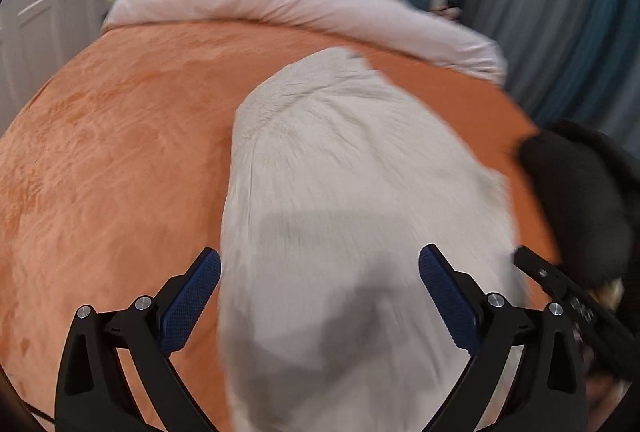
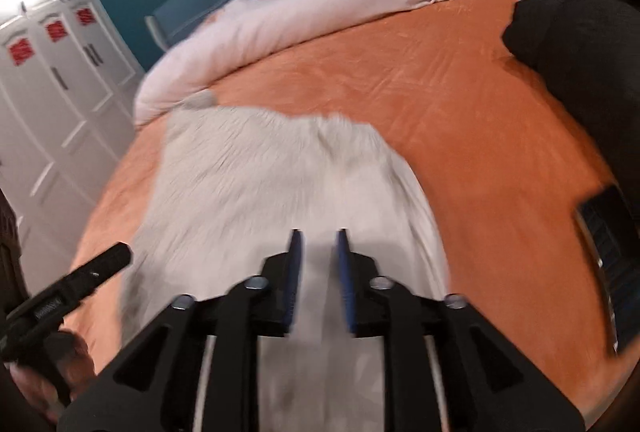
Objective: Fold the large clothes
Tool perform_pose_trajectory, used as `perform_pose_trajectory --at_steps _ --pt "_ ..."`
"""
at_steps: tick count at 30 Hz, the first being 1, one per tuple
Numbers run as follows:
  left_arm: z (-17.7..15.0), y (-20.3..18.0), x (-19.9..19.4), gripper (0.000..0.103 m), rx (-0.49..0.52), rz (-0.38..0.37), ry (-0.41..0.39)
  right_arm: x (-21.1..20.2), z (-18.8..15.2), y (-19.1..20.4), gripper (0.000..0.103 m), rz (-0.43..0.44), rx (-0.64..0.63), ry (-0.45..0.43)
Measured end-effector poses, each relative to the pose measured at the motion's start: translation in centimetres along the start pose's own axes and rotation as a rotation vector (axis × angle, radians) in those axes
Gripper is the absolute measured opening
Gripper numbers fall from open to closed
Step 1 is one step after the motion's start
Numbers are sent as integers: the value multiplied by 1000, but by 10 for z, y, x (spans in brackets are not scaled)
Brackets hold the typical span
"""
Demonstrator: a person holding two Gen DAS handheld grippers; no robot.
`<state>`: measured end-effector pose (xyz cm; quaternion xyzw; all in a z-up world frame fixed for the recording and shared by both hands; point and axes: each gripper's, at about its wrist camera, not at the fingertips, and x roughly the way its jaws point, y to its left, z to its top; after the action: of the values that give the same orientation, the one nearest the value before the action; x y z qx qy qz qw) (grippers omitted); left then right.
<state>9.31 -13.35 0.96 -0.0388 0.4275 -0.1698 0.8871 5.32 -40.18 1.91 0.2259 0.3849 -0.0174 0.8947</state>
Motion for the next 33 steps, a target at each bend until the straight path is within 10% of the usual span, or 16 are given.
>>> perform_pose_trajectory --at_steps 6,12,15,20,27,33 --pt "-90 -9 -50 97 146 -30 100 -41 -71 -49 49 -5 202 92" --pt "-119 0 -18 92 83 77 207 -24 -78 -64 49 46 330 114" --pt "-108 4 -14 88 88 118 180 -16 -71 -56 4 71 322 129" --pt "-102 -4 -24 85 201 212 117 -82 -65 -32 2 126 253 -9" --pt "-118 6 -11 85 144 244 196 -16 -105 -41 1 -41 217 261" --pt "-112 5 -35 85 92 233 220 -7 -99 -14 5 -170 30 265"
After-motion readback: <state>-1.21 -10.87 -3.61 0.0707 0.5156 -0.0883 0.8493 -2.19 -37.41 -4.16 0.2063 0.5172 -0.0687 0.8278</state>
